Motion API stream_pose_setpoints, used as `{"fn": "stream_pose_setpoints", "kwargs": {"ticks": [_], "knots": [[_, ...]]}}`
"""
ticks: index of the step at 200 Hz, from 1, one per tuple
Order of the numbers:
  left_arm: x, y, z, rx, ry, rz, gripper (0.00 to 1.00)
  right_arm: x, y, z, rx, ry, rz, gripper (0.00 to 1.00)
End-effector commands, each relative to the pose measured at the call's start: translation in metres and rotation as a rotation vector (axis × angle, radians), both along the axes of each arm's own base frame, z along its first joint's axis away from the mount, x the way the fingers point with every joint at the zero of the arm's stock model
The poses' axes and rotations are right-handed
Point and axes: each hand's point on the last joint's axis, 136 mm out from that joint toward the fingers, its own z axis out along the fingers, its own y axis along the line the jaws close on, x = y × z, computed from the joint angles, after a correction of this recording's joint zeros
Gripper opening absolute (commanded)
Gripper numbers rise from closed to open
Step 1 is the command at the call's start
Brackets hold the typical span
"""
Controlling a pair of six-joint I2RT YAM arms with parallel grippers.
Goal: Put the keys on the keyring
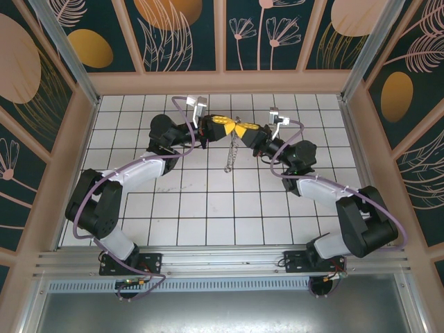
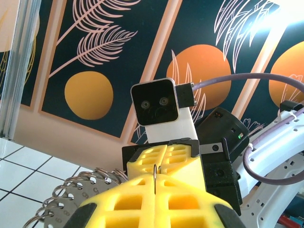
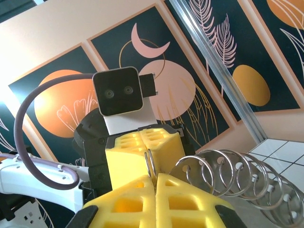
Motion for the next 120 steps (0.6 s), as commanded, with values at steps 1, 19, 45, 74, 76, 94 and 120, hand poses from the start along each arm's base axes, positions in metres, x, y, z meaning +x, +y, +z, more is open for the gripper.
{"fn": "stream_pose_setpoints", "kwargs": {"ticks": [1,19,45,74,76,94,120], "knots": [[-0.005,-0.001,0.019,-0.037,-0.061,-0.014,0.00,-0.003,0.001,0.019,0.025,-0.063,0.004,0.00],[0.003,0.000,0.019,-0.028,-0.051,0.032,0.05,-0.001,0.001,0.018,0.002,-0.059,-0.007,0.00],[0.017,0.006,0.022,0.010,-0.056,0.126,0.21,0.005,-0.001,0.016,-0.065,-0.066,-0.029,0.00],[0.025,0.017,0.032,0.049,-0.090,0.180,0.32,0.017,-0.006,0.012,-0.177,-0.079,-0.056,0.00],[0.026,0.017,0.032,0.054,-0.091,0.181,0.33,0.018,-0.006,0.012,-0.185,-0.081,-0.059,0.00],[0.030,0.023,0.035,0.094,-0.120,0.208,0.38,0.026,-0.010,0.009,-0.246,-0.088,-0.064,0.00],[0.036,0.028,0.036,0.150,-0.150,0.228,0.46,0.038,-0.016,0.006,-0.313,-0.095,-0.070,0.00]]}}
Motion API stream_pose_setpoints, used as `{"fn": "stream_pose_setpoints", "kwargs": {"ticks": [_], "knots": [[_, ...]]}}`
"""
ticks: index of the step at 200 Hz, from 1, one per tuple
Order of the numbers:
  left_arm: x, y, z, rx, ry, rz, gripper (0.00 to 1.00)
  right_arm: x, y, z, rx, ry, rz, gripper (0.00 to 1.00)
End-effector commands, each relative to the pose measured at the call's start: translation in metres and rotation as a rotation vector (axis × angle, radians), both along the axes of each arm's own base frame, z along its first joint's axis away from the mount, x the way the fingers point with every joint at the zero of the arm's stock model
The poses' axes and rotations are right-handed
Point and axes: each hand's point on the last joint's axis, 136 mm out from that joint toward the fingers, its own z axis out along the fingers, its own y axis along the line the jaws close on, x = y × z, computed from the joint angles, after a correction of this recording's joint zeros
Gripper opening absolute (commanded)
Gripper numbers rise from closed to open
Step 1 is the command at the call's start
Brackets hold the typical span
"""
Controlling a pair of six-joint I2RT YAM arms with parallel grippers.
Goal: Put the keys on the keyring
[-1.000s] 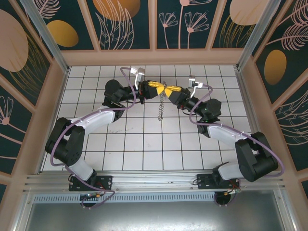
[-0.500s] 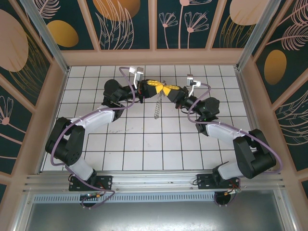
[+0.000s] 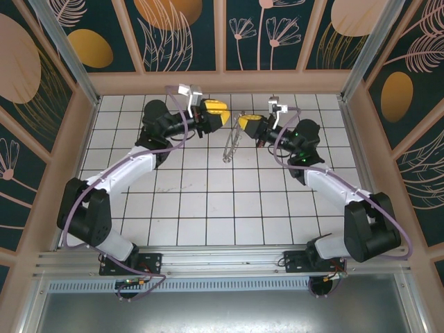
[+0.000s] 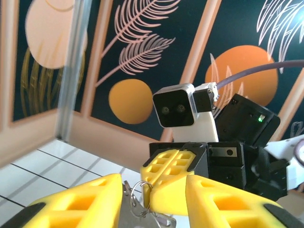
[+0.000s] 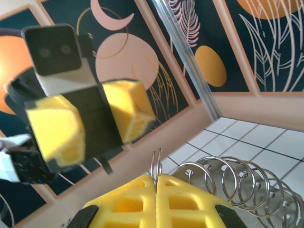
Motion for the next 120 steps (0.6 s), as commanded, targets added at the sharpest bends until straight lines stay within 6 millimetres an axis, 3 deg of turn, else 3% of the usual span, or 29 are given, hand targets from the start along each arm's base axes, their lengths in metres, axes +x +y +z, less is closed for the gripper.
{"fn": "stream_pose_setpoints", "kwargs": {"ticks": [1,74,120], "knots": [[0.002,0.007,0.008,0.070,-0.061,0.031,0.46,-0.001,-0.004,0.013,-0.079,-0.083,0.023,0.00],[0.016,-0.006,-0.011,0.236,-0.034,-0.093,0.49,0.003,0.006,0.015,-0.207,-0.112,0.160,0.00],[0.015,-0.011,-0.018,0.266,-0.011,-0.166,0.44,-0.001,0.010,0.015,-0.228,-0.114,0.221,0.00]]}}
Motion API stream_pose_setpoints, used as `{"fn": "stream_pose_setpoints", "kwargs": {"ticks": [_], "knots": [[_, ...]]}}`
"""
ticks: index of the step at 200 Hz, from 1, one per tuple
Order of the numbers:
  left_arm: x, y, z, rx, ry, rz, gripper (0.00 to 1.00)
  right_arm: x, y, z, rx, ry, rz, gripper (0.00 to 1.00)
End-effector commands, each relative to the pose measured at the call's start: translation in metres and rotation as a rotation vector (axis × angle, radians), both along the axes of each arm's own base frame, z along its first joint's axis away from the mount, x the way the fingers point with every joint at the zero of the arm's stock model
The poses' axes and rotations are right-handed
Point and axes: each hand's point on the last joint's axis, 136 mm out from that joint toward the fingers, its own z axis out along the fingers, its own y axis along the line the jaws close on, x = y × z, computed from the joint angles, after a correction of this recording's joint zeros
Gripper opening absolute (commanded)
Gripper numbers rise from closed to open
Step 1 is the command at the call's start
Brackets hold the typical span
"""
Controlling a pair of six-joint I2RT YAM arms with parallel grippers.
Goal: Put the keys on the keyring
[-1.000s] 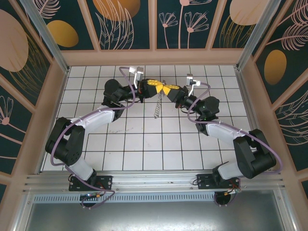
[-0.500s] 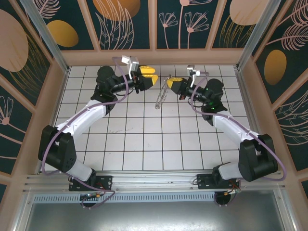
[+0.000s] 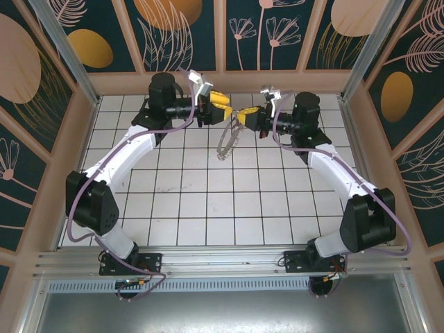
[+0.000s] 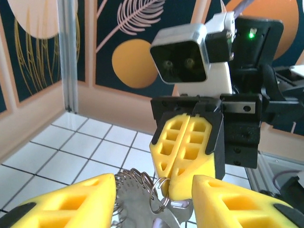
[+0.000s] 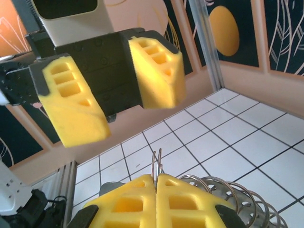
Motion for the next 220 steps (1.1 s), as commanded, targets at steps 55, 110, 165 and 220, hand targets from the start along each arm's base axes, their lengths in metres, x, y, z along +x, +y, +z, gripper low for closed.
{"fn": "stream_pose_setpoints", "kwargs": {"ticks": [55,110,165,220], "knots": [[-0.006,-0.005,-0.019,0.035,0.064,-0.122,0.41,-0.009,0.003,0.014,-0.001,-0.057,0.088,0.00],[-0.008,-0.008,-0.027,0.029,0.104,-0.160,0.40,-0.011,0.004,0.017,0.013,-0.063,0.099,0.00],[-0.009,-0.009,-0.024,0.001,0.116,-0.192,0.34,-0.010,0.004,0.016,0.022,-0.060,0.102,0.00],[-0.012,-0.010,-0.021,-0.019,0.121,-0.209,0.27,-0.009,0.006,0.014,0.023,-0.056,0.107,0.00]]}}
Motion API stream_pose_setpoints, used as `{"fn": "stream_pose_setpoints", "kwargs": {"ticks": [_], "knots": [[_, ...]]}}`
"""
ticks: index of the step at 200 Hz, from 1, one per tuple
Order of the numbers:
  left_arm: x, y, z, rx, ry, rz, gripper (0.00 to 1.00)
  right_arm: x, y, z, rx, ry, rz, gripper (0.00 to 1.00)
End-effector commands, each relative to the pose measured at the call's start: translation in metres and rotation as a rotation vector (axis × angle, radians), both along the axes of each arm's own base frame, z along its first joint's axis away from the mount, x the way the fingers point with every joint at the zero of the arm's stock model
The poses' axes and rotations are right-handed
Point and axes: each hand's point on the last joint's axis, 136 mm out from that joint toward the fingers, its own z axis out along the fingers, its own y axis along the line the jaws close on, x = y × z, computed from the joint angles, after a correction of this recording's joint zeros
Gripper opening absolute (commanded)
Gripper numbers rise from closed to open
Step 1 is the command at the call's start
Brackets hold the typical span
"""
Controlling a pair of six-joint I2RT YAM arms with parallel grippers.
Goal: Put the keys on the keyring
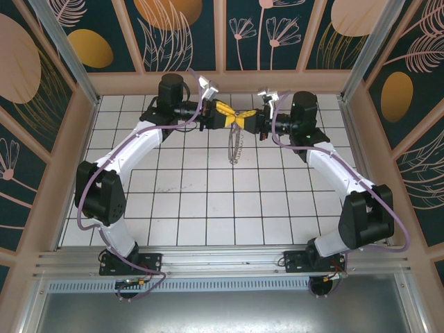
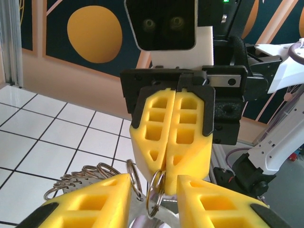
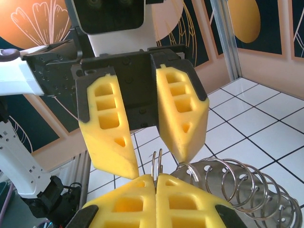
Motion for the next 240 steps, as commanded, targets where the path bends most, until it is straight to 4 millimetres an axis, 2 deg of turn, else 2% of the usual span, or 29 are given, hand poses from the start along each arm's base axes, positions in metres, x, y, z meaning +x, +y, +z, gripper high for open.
{"fn": "stream_pose_setpoints", "kwargs": {"ticks": [1,17,39,116,135,177,217,225,240], "knots": [[-0.001,0.000,0.006,-0.030,-0.011,-0.031,0.27,-0.002,0.001,0.022,0.033,-0.082,0.032,0.00],[-0.001,0.000,0.006,-0.035,-0.008,-0.037,0.23,-0.001,0.002,0.021,0.033,-0.077,0.033,0.00],[-0.002,-0.002,0.002,-0.032,0.005,-0.044,0.22,0.000,0.001,0.021,0.035,-0.078,0.030,0.00],[-0.001,-0.002,-0.016,0.000,0.024,-0.034,0.31,0.001,0.001,0.019,0.033,-0.076,0.025,0.00],[-0.001,-0.002,-0.014,-0.004,0.022,-0.035,0.26,0.002,0.001,0.019,0.032,-0.076,0.024,0.00],[-0.003,-0.002,-0.009,-0.022,0.024,-0.051,0.00,0.001,0.002,0.018,0.036,-0.073,0.031,0.00],[-0.008,0.000,0.000,-0.049,0.010,-0.045,0.00,0.002,0.001,0.021,0.055,-0.061,0.017,0.00],[-0.008,0.001,0.005,-0.059,0.000,-0.023,0.00,0.001,0.000,0.022,0.060,-0.063,0.009,0.13],[-0.009,0.004,0.016,-0.090,-0.021,0.011,0.00,0.002,-0.003,0.024,0.068,-0.070,-0.019,0.29]]}}
